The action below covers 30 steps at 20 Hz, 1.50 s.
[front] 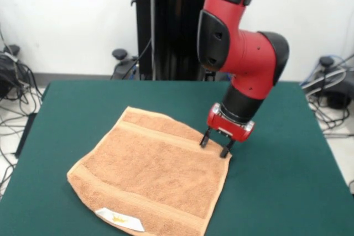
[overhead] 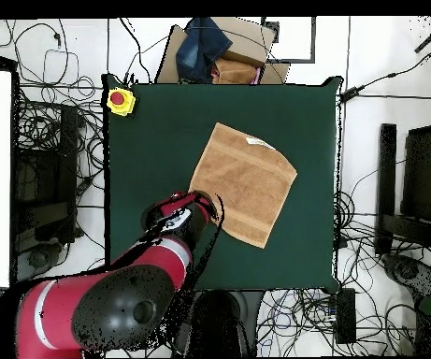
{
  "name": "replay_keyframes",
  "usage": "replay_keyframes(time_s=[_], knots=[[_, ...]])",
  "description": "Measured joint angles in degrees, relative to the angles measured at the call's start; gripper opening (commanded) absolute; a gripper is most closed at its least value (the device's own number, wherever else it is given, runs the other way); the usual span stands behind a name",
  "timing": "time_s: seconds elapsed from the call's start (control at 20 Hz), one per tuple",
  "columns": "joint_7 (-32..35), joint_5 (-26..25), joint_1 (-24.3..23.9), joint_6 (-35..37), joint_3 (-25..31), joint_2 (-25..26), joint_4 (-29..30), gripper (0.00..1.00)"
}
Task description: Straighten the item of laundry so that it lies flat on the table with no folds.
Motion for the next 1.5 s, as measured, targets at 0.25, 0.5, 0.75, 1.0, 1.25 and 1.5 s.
replay_keyframes(time_s=[0.25,0.5,0.75,1.0,1.25,1.5], knots=[[0.0,1.3,1.0,2.8,-1.3,1.1,-2.0,1.00],[0.0,2.8,1.7,6.5,-2.0,1.7,-3.8,1.00],[0.0,3.5,1.7,8.2,-2.1,1.8,-4.4,1.00],[0.0,4.0,1.7,9.0,-2.0,1.4,-4.4,1.00],[0.0,4.5,1.7,9.4,-2.0,-0.5,-4.4,1.00],[0.0,5.7,1.9,9.8,-2.1,-3.5,-4.3,1.00]])
